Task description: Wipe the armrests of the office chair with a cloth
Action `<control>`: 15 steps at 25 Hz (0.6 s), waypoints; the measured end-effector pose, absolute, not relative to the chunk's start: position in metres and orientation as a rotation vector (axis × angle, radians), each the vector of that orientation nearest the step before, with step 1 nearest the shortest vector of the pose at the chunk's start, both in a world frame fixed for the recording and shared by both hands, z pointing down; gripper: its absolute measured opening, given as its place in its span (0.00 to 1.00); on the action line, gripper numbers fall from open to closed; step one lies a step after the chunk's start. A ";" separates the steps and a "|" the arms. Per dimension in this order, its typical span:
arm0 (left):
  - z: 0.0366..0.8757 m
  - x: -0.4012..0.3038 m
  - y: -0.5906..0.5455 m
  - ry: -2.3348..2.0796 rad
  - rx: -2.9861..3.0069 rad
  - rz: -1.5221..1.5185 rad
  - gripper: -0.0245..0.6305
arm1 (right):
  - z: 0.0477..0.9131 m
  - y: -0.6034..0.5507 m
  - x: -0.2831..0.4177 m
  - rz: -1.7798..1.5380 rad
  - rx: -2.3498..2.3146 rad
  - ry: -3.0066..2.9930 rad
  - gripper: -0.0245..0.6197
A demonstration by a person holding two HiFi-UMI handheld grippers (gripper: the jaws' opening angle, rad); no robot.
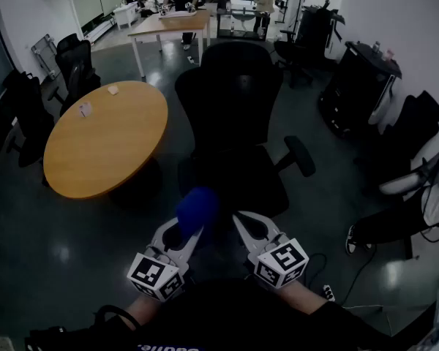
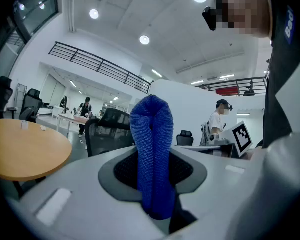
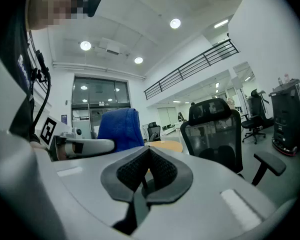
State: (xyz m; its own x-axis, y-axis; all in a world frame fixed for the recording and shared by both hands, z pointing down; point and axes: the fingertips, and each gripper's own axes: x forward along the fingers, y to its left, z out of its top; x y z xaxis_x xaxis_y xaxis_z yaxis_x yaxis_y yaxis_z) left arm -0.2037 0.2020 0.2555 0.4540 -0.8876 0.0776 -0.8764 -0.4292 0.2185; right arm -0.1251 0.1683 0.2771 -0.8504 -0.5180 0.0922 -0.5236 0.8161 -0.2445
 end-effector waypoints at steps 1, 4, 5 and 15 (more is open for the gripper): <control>0.256 -0.202 0.202 -1.529 2.478 -0.072 0.24 | 0.278 0.168 -0.124 0.409 0.854 -2.973 0.04; 0.258 -0.199 0.200 -1.529 2.477 -0.072 0.24 | 0.280 0.166 -0.119 0.410 0.857 -2.971 0.04; 0.259 -0.198 0.199 -1.528 2.476 -0.073 0.24 | 0.281 0.165 -0.118 0.411 0.860 -2.971 0.04; 0.276 -0.189 0.191 -1.524 2.446 -0.049 0.24 | 0.291 0.163 -0.106 0.475 0.841 -2.997 0.05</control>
